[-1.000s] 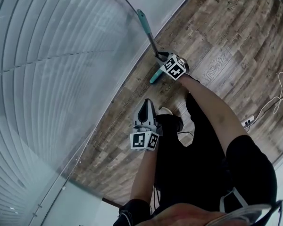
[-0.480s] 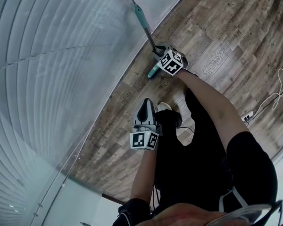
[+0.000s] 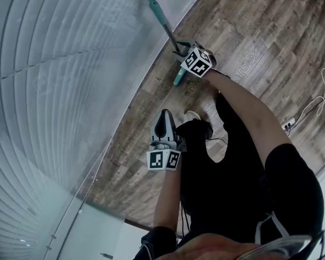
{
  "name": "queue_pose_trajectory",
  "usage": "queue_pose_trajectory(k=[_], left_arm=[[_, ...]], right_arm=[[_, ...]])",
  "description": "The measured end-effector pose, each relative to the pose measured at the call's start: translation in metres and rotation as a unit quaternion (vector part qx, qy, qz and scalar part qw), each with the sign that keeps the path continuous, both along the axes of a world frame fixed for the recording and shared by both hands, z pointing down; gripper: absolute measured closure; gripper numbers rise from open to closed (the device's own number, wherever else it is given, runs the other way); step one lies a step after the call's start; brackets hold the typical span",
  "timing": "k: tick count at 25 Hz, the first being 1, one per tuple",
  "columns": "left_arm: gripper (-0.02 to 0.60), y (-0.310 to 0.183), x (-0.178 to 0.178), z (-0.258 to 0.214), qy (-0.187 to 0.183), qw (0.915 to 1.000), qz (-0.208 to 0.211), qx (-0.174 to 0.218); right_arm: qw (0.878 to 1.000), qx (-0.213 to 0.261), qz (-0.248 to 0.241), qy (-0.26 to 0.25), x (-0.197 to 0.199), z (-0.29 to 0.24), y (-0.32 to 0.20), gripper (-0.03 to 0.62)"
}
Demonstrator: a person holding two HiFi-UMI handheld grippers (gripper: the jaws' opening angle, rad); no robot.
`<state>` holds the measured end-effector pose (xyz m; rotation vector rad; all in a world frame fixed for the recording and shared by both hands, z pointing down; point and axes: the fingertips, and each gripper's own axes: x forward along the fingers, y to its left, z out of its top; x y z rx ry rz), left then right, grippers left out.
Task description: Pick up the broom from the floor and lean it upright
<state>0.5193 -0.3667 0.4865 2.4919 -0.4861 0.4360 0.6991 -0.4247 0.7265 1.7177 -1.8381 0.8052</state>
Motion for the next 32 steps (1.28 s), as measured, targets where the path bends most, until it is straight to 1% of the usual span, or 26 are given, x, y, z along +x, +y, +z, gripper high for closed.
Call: queue_pose_trajectory(k=[5, 8, 11, 14, 16, 19, 21, 24, 27, 32], left_arm=[[0.563, 0.001, -0.002, -0.007, -0.004, 1.0000, 0.002, 0.002], [0.563, 0.005, -0.006, -0.014, -0.022, 0.9998, 0.001, -0.001], [0.563, 0.007, -0.008, -0.036, -0.026, 0.9996, -0.005, 0.012], [0.563, 0.010, -0.011, -0.062, -0.020, 0.9997, -0.013, 0.011], [0.563, 0.013, -0.012, -0.079, -0.017, 0.9997, -0.012, 0.012], [0.563, 0.014, -0.018, -0.110, -0.015, 0.9996, -0.009, 0.024], [0.563, 0.020, -0.022, -0.132, -0.014, 0.9996, -0.007, 0.025], [0.563, 0.029, -0.029, -0.164, -0.018, 0.9994, -0.001, 0.028], [0.563, 0.035, -0.038, -0.194, -0.018, 0.9992, 0.005, 0.036], [0.563, 0.058, -0.040, -0.246, -0.011, 0.9982, 0.010, 0.058]], right_arm=[[1.000, -0.010, 0.004, -0.006, -0.001, -0.006, 0.009, 0.414], [1.000, -0.018, 0.006, -0.007, -0.005, -0.015, 0.020, 0.414], [1.000, -0.027, 0.010, -0.003, -0.004, -0.033, 0.034, 0.414], [0.999, -0.031, 0.017, -0.004, -0.003, -0.062, 0.050, 0.414], [0.999, -0.028, 0.026, -0.005, -0.004, -0.089, 0.059, 0.414], [0.999, -0.007, 0.048, -0.019, -0.012, -0.142, 0.067, 0.414], [0.998, 0.005, 0.053, -0.019, -0.020, -0.179, 0.076, 0.414], [0.998, 0.017, 0.051, -0.011, -0.033, -0.229, 0.089, 0.414], [0.998, 0.024, 0.052, -0.016, -0.051, -0.276, 0.104, 0.414], [0.998, 0.051, 0.028, -0.017, -0.074, -0.363, 0.136, 0.414]])
